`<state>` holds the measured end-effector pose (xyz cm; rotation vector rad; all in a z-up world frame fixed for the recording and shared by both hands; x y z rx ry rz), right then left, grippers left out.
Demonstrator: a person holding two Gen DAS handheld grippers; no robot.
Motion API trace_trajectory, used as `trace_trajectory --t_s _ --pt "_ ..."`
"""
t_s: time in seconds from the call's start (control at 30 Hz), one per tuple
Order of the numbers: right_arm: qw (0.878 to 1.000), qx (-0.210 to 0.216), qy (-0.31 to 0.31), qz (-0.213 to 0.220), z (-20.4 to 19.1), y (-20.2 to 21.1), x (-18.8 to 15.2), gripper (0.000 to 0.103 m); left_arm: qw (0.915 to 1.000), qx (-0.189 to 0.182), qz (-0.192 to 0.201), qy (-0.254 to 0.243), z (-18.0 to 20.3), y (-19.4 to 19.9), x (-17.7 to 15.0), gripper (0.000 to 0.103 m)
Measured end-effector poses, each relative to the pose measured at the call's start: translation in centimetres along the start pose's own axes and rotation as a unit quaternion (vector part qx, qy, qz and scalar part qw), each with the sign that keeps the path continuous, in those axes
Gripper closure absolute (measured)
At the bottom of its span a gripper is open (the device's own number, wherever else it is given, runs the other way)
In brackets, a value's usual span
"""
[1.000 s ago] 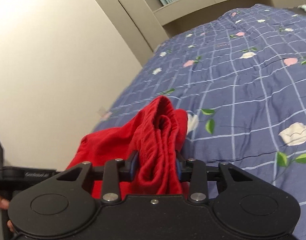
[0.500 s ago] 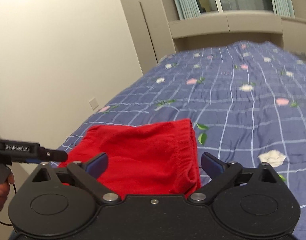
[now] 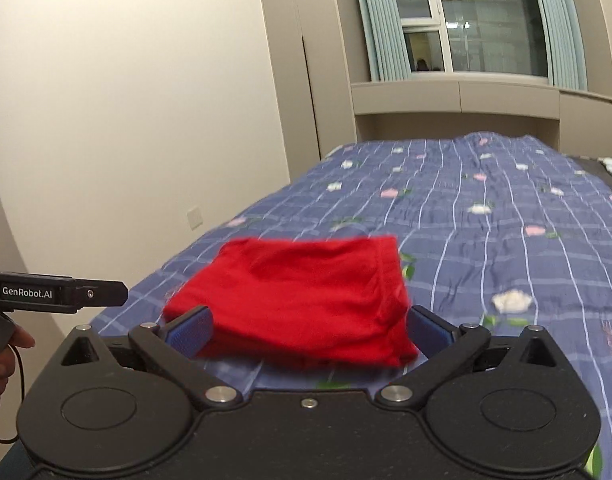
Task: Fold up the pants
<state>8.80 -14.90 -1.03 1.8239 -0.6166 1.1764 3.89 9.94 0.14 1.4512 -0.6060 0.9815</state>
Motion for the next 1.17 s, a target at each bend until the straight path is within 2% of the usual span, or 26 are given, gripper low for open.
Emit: trace_trajectory --t_s 0.27,1.17 --pt "1.0 -0.003 0.0 -0.006 -0.6 2.2 -1.4 0.001 0.9999 0.009 0.004 -0.013 -0.5 1.9 -1.7 0.001" --pt "1.0 -0.002 -0.008 -0.009 -0.5 1.6 -1.6 0.0 0.9998 0.02 0.002 0.001 -0.5 1.5 -1.6 0.001"
Point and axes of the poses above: each gripper's, at about its wrist camera, not at the fingertips, and y roughly against the way its jaws point, z to its right, x to its top, the point moved 5 cm from there along -y, roughly the way its jaws point, and after that the axes turned 4 degrees about z, right-handed, at the moved point
